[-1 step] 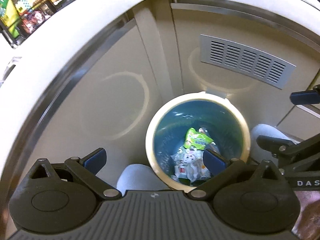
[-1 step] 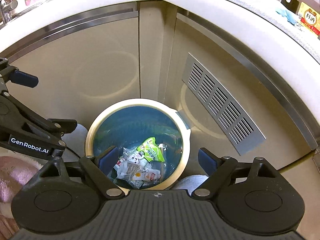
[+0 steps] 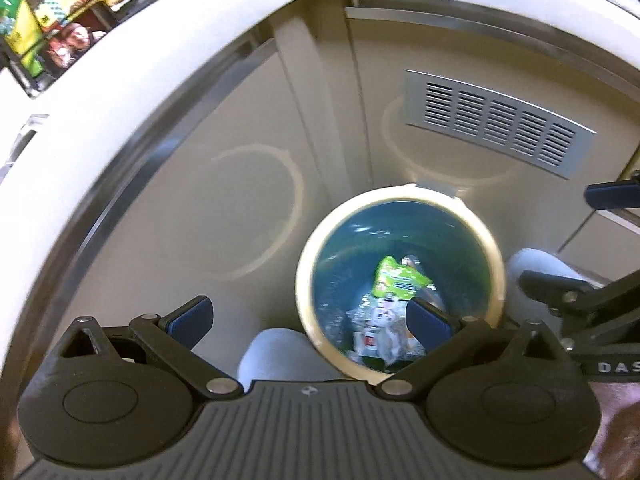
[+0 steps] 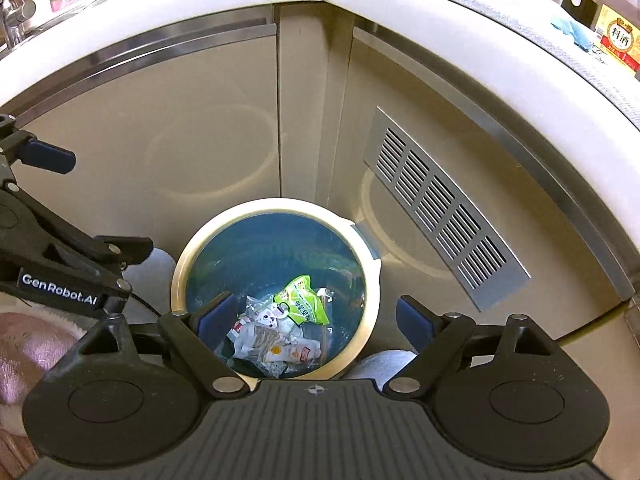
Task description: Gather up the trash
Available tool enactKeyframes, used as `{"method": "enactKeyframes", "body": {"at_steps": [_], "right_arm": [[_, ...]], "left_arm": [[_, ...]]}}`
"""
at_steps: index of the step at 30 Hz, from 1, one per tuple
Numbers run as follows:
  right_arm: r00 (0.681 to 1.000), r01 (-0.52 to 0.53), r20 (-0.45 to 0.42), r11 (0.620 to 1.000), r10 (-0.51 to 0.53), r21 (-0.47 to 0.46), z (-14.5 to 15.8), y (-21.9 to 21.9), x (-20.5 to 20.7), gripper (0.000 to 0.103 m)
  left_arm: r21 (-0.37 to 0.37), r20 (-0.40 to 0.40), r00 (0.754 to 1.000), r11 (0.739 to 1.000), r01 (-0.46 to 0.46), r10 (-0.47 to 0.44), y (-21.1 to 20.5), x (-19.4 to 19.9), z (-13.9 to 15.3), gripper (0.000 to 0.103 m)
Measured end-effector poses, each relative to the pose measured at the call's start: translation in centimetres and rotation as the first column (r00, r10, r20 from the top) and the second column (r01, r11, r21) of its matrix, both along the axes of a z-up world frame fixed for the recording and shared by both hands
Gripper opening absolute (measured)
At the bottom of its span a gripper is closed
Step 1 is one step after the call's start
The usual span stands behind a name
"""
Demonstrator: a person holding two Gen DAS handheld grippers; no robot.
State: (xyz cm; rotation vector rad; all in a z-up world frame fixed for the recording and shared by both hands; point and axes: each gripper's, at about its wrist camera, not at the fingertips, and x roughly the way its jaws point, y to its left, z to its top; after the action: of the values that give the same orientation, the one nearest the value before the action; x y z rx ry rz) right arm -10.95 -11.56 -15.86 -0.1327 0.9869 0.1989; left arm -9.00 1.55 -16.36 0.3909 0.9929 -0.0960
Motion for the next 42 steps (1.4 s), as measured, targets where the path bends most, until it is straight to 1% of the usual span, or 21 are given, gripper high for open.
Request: {"method": "enactKeyframes", "body": {"at_steps": [3,6,20,23,29,38,42], "right_arm": [[1.000,-0.005,0.014,1.000,0.005,-0.001,0.4,0.0,-0.4,0.088],[1.000,-0.008,0.024,1.000,0.008,0.001,0.5,-0.2,-0.6,0.088],[0.999,-0.002,0.051,1.000,0.002,0.005,1.0,-0.3,-1.4,0.089],[0.999,-0.001,0.051,1.000,0.001,0.006,1.1,-0.3,-1.4,0.089],[0.999,0.000,0.051,1.000,0.000,0.008,1.1,-0.3,-1.5,0.089],[0.999,0.000,0.046,1.000,0.000,0.012,0.9,-0.5,-1.4,0.089],[0.998,0.000,0.063,1.000,0.000,0.011,1.2,-0.6,-1.4,0.089]], "left_arm": [[-0.029,-0.013,1.000,1.000,-0.006,0.005,0.4,0.0,0.0,0.103],[-0.019,-0.011,1.000,1.000,-0.008,0.007,0.4,-0.1,0.1,0.103],[-0.037,0.002,1.000,0.999,-0.011,0.011,0.3,-0.6,0.6,0.103],[-0.056,-0.005,1.000,0.998,-0.008,0.008,0.3,-0.6,0.8,0.103],[-0.065,0.002,1.000,0.998,-0.006,0.006,0.4,-0.7,0.9,0.103],[-0.068,-0.020,1.000,0.998,-0.018,0.017,0.4,-0.4,0.7,0.103],[-0.066,-0.018,1.000,0.997,-0.027,0.026,0.7,-0.2,0.6,0.103]]}}
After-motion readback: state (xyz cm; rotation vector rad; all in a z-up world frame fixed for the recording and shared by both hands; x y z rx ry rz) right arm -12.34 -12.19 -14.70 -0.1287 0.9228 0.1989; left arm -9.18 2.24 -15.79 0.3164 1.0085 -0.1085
